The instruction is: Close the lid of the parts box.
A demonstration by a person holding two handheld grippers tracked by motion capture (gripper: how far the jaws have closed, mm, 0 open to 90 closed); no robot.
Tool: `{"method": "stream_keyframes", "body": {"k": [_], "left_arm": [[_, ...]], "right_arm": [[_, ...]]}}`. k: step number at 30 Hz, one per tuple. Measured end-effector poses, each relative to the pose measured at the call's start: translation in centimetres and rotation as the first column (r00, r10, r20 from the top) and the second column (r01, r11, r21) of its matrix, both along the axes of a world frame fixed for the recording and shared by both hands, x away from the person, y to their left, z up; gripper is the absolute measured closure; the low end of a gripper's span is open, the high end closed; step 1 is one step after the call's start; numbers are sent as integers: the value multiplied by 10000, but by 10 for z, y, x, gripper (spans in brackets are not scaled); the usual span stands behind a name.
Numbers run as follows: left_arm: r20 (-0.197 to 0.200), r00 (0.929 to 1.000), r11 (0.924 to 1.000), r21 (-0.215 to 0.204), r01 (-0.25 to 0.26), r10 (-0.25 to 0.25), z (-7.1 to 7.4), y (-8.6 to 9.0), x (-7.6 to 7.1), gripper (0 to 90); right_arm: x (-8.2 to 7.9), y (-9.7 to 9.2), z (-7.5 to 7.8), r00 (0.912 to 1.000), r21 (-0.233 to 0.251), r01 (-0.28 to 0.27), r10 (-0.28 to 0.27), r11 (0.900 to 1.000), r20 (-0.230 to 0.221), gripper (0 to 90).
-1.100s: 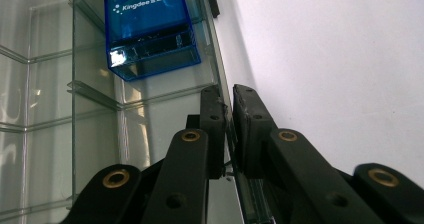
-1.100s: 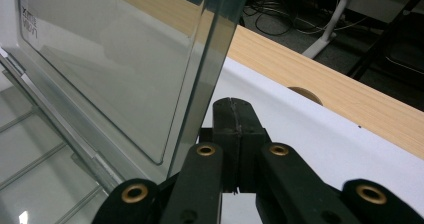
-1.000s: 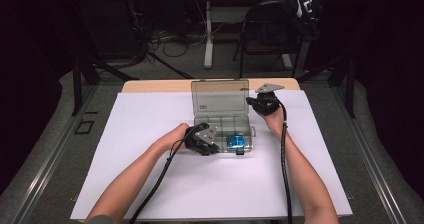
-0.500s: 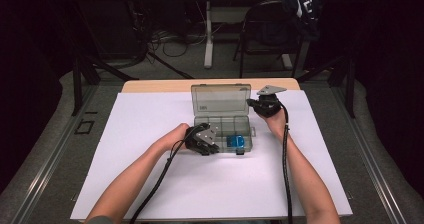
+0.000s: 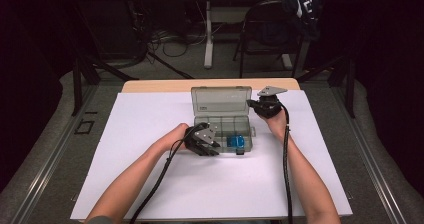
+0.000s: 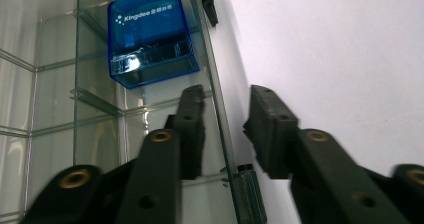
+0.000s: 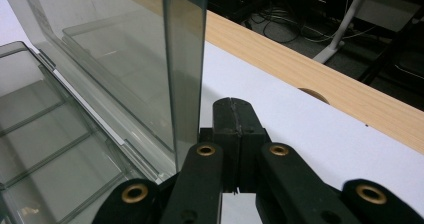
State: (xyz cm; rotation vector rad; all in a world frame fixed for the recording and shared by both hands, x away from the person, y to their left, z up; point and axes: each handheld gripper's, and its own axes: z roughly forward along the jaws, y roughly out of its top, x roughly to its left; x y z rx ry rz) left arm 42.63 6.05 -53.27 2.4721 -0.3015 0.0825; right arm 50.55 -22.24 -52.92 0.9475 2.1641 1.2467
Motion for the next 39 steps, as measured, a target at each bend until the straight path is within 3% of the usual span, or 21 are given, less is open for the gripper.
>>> {"method": "stream_keyframes", "body": {"k": [5, 11, 14, 18, 23, 28, 29, 30, 32, 34, 36, 38, 39], "left_arm": [[-48, 9988, 9989, -32, -478, 478, 2, 1, -1, 453], [-337, 9918, 9916, -362, -1241, 1229, 6, 7, 0, 283], [-674, 9835, 9809, -879, -1737, 1681, 9, 12, 0, 231], [-830, 9697, 9640, -1175, -2383, 2296, 13, 21, 4, 152], [-800, 9480, 9413, -1187, -3160, 3082, 17, 29, 6, 28], [-558, 9250, 9152, -1338, -3801, 3759, 22, 38, 7, 0], [-518, 9180, 9081, -1342, -3966, 3933, 23, 40, 7, 0], [-402, 9062, 8960, -1373, -4223, 4210, 24, 42, 7, 0], [-283, 8932, 8833, -1375, -4481, 4487, 25, 47, 10, 0], [-222, 8737, 8634, -1429, -4838, 4859, 26, 53, 12, 0], [-214, 8573, 8467, -1464, -5116, 5143, 29, 59, 14, 0], [-58, 8455, 8351, -1533, -5284, 5339, 33, 64, 16, 0], [-59, 8351, 8244, -1561, -5441, 5500, 35, 66, 17, 0]], "right_arm": [[0, 0, 0, 10000, -23, -26, 26, 10000, 25, 900], [0, 0, 0, 10000, -26, -29, 30, 10000, 29, 900], [-1, 0, 0, 10000, -33, -74, 74, 10000, 11, 900], [-1, 0, 1, 10000, -55, -77, 77, 10000, 24, 900], [-2, -1, 1, 9999, -12, -119, 119, 9999, 13, 900], [-3, -1, 1, 9999, -52, -141, 141, 9999, 49, 900], [-3, -1, 1, 9999, -81, -140, 140, 9999, 7, 900], [-3, -1, 1, 9999, -31, -151, 151, 9999, 46, 900], [-3, -1, 1, 9999, -14, -164, 164, 9999, 36, 900], [-4, -1, 1, 9999, -27, -161, 161, 9999, 43, 900], [-4, -1, 1, 9998, -52, -168, 169, 9998, 50, 900], [-4, -1, 1, 9998, -71, -179, 180, 9998, 62, 900], [-4, -1, 1, 9998, -68, -186, 187, 9998, 55, 900]]}}
